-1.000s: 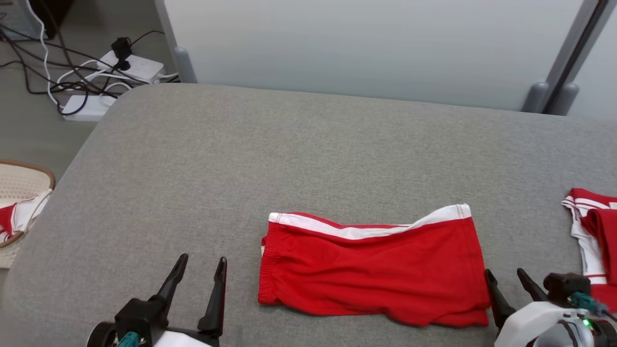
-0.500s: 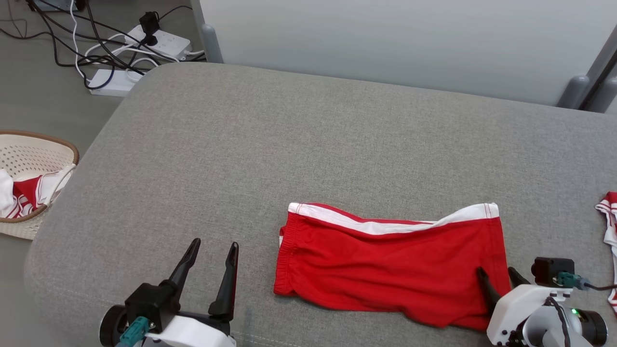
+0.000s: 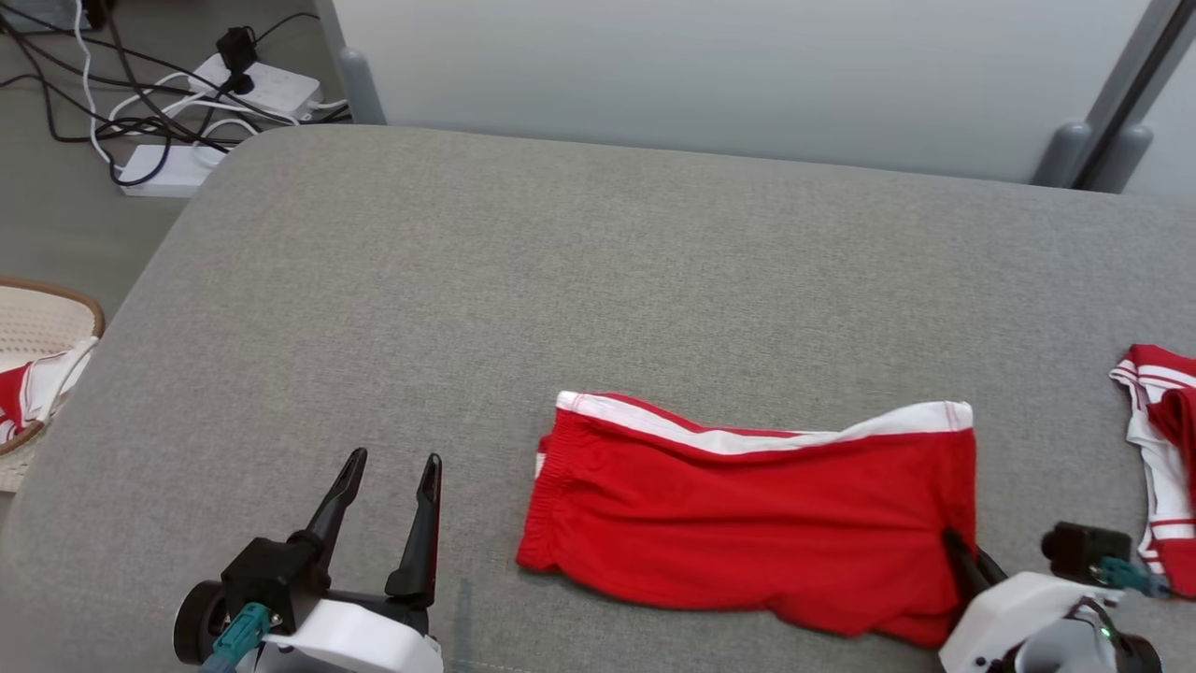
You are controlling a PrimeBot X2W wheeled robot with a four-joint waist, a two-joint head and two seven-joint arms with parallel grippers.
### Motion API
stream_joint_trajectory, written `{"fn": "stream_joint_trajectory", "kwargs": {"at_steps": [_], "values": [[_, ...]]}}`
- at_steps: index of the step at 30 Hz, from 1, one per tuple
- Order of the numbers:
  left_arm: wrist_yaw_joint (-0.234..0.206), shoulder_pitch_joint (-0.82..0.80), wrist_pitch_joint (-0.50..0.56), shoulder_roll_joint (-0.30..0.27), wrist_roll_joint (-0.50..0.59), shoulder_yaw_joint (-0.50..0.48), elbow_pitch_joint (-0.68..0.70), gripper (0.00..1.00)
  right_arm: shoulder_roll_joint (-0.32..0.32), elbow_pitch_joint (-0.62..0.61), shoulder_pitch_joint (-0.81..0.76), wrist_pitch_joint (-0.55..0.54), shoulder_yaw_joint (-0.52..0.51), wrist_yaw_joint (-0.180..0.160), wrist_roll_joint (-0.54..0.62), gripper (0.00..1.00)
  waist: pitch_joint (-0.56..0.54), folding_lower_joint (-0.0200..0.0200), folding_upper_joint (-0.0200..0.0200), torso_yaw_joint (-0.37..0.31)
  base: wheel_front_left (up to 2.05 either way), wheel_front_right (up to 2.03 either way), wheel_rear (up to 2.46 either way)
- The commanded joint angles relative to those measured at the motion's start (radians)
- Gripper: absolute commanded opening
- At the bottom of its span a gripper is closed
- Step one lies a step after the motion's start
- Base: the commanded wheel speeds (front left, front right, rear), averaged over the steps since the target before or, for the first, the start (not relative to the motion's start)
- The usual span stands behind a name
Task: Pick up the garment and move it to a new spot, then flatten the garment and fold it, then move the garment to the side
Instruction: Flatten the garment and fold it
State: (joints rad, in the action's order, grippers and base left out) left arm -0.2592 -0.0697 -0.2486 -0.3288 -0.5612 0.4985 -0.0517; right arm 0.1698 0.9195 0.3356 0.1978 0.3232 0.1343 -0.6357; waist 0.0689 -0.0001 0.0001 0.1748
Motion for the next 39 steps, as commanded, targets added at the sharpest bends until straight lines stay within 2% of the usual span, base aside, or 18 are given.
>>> {"fn": "stream_joint_trajectory", "kwargs": {"at_steps": [1, 6, 7, 11, 12, 17, 22, 26, 30, 36, 38, 39], "values": [[0.008, -0.043, -0.013, -0.011, 0.010, -0.048, 0.015, 1.00, 0.038, -0.002, -0.043, 0.021, -0.002, -0.004, -0.018, 0.00, -0.002, 0.0001, -0.0001, -0.015, 0.00, 0.00, 0.00], [0.017, -0.034, -0.013, -0.009, 0.019, -0.064, 0.015, 1.00, 0.081, -0.006, -0.096, 0.042, -0.044, -0.004, -0.038, 0.00, -0.002, 0.0001, -0.0001, -0.043, 0.00, 0.00, 0.00], [0.024, -0.029, -0.013, -0.007, 0.023, -0.074, 0.012, 1.00, 0.087, -0.038, -0.106, 0.048, -0.063, -0.004, -0.055, 0.00, -0.006, 0.0001, -0.0001, -0.065, 0.00, 0.00, 0.00], [0.031, -0.026, -0.013, -0.007, 0.024, -0.071, 0.005, 1.00, 0.064, -0.124, -0.106, 0.031, -0.075, -0.004, -0.118, 0.00, -0.010, 0.0001, -0.0001, -0.075, 0.00, 0.00, 0.00], [0.030, -0.024, -0.013, -0.010, 0.025, -0.076, 0.004, 1.00, 0.049, -0.227, -0.104, -0.005, -0.054, -0.004, -0.156, 0.00, -0.011, 0.0001, -0.0001, -0.087, 0.00, 0.00, 0.00], [0.030, -0.020, -0.012, -0.016, 0.026, -0.077, 0.006, 1.00, 0.021, -0.507, -0.119, -0.098, -0.002, -0.004, -0.200, 0.00, -0.013, 0.0001, -0.0001, -0.098, 0.00, 0.00, 0.00], [0.031, -0.032, -0.005, -0.020, 0.025, -0.076, 0.009, 1.00, -0.052, -0.671, -0.115, -0.183, 0.053, -0.004, -0.168, 0.00, -0.001, 0.0001, -0.0001, -0.097, 0.00, 0.00, 0.00], [0.032, -0.043, 0.009, -0.019, 0.023, -0.069, 0.003, 1.00, -0.104, -0.664, -0.080, -0.216, 0.137, -0.004, -0.137, 0.00, 0.009, 0.0001, -0.0001, -0.083, 0.00, 0.00, 0.00], [0.041, -0.067, 0.017, -0.014, 0.028, -0.054, -0.002, 1.00, -0.118, -0.573, -0.021, -0.183, 0.213, -0.004, -0.118, 0.00, 0.022, 0.0001, -0.0001, -0.054, 0.00, 0.00, 0.00], [0.051, -0.088, 0.024, -0.010, 0.030, -0.039, -0.016, 1.00, -0.119, -0.448, 0.080, -0.095, 0.385, -0.004, -0.263, 0.00, 0.033, 0.0001, -0.0001, -0.024, 0.00, 0.00, 0.00], [0.050, -0.091, 0.023, -0.012, 0.030, -0.039, -0.017, 1.00, -0.119, -0.389, 0.123, -0.067, 0.434, -0.004, -0.268, 0.00, 0.037, 0.0001, -0.0001, -0.021, 0.00, 0.00, 0.00], [0.051, -0.094, 0.024, -0.013, 0.031, -0.038, -0.019, 1.00, -0.119, -0.347, 0.154, -0.044, 0.477, -0.004, -0.312, 0.38, 0.040, 0.0001, -0.0001, -0.019, 0.00, 0.00, 0.00]]}}
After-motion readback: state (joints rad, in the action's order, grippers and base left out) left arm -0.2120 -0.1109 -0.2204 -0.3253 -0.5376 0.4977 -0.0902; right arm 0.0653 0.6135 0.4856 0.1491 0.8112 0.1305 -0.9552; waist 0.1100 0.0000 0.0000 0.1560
